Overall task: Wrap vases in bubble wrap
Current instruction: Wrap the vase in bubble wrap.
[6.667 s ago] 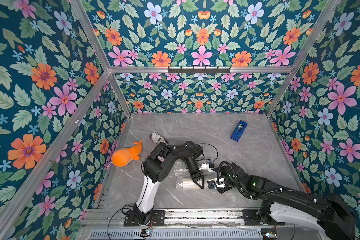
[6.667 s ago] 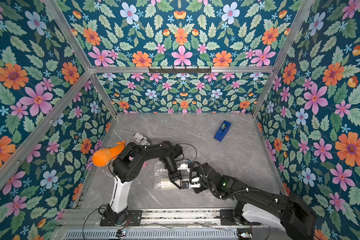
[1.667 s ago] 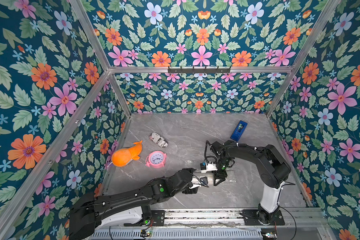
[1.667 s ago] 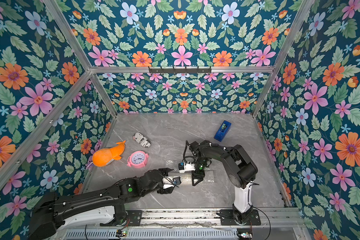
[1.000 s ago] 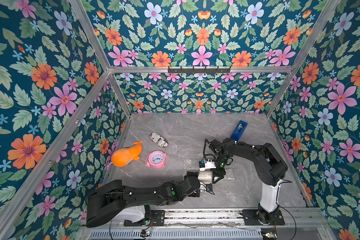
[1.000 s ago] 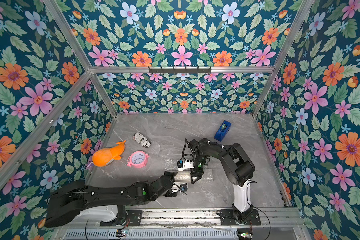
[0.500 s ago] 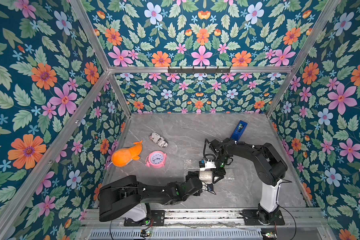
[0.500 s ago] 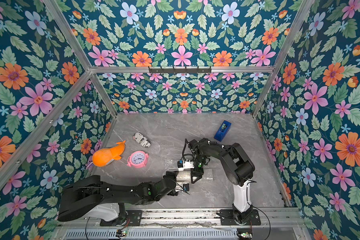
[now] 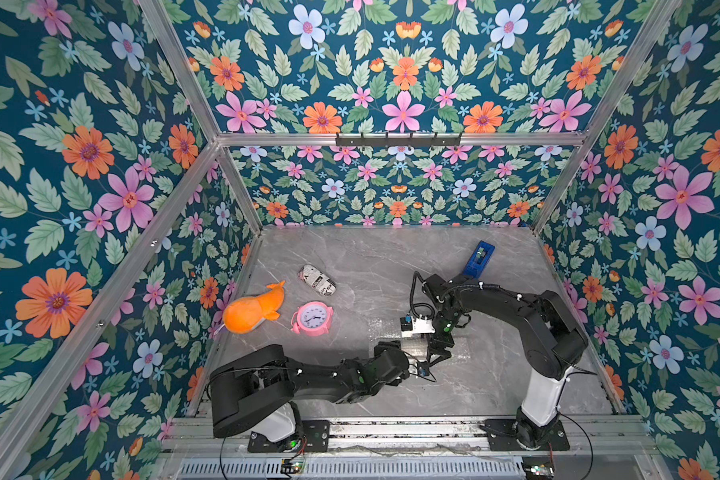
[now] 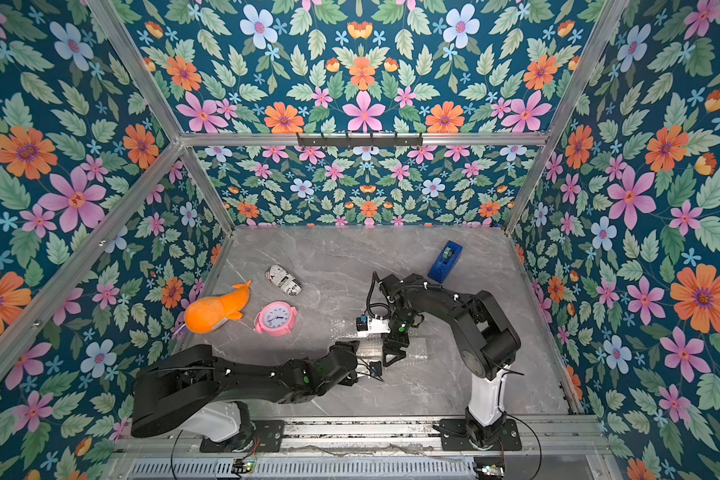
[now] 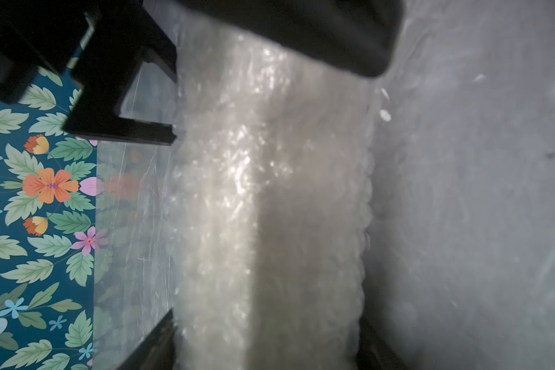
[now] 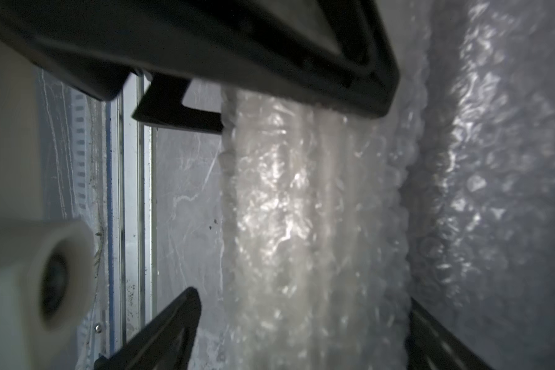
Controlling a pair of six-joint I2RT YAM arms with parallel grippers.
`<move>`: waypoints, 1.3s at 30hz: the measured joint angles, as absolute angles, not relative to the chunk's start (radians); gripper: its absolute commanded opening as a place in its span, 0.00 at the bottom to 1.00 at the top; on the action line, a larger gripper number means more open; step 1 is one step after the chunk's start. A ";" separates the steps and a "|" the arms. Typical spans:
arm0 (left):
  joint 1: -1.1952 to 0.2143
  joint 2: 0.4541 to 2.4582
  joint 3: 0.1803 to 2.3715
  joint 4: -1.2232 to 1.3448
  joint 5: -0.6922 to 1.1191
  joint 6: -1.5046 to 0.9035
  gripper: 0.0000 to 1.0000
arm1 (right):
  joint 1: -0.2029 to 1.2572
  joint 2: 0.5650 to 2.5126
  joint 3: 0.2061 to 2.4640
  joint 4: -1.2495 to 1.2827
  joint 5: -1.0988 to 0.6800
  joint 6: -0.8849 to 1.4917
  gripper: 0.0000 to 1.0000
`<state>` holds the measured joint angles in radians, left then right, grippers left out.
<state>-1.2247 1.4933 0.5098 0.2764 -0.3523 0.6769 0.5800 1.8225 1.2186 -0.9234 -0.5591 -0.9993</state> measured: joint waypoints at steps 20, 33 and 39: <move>-0.988 1.511 0.734 -0.118 0.093 0.635 0.57 | 0.413 1.085 0.767 -0.182 -0.294 -0.744 0.93; -0.845 1.821 1.089 -0.517 0.414 0.686 0.47 | 0.884 0.805 0.538 -0.226 0.004 -0.872 0.79; -0.820 1.860 1.130 -0.572 0.467 0.699 0.46 | 1.031 0.760 0.440 -0.190 0.108 -0.884 0.75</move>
<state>-0.8204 1.8603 1.1301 -0.5720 0.4675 0.6994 1.0313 0.7601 0.4397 -0.1898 0.1078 -0.8837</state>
